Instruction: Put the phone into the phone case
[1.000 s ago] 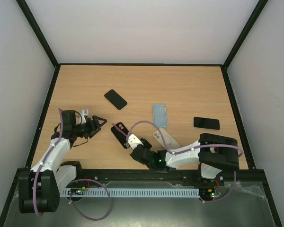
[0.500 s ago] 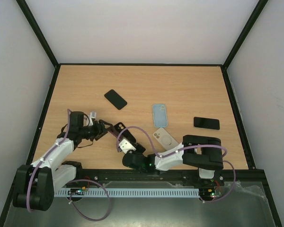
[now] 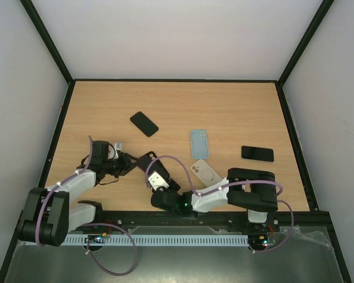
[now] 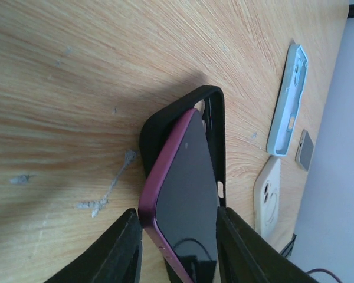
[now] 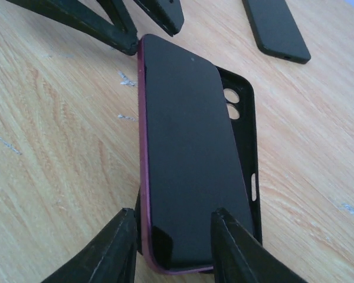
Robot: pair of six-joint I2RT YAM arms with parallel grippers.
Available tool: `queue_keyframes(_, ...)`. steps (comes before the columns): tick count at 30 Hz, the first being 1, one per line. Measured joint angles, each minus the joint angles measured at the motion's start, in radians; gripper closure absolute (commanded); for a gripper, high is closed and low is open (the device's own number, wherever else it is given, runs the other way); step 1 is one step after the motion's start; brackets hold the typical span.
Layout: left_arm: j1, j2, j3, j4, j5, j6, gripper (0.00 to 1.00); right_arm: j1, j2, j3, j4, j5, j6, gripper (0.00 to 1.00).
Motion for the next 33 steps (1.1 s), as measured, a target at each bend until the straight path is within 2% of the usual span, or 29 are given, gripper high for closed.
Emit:
queue_keyframes(7,-0.006,0.091,0.000,0.080,-0.015,-0.013,0.72,-0.001,-0.031,0.000,-0.032,-0.069,0.073,0.54)
queue_keyframes(11,-0.016,0.154,0.001,0.120,-0.020,-0.017,0.73,-0.021,-0.116,-0.020,-0.039,-0.146,0.126,0.53)
queue_keyframes(15,-0.028,0.202,0.012,0.138,-0.025,-0.018,0.63,-0.115,-0.237,-0.075,-0.026,-0.256,0.209,0.54)
queue_keyframes(19,-0.035,0.214,0.029,0.150,-0.036,-0.019,0.62,-0.232,-0.303,-0.116,-0.018,-0.357,0.315,0.58)
queue_keyframes(24,-0.043,0.206,0.056,0.122,-0.074,-0.001,0.59,-0.280,-0.278,-0.100,-0.041,-0.439,0.414,0.58)
queue_keyframes(29,-0.044,0.168,0.070,0.061,-0.145,0.038,0.46,-0.344,-0.187,-0.040,-0.063,-0.552,0.481,0.51)
queue_keyframes(33,-0.052,0.161,0.071,0.032,-0.167,0.059,0.44,-0.443,-0.097,-0.016,-0.060,-0.669,0.501,0.46)
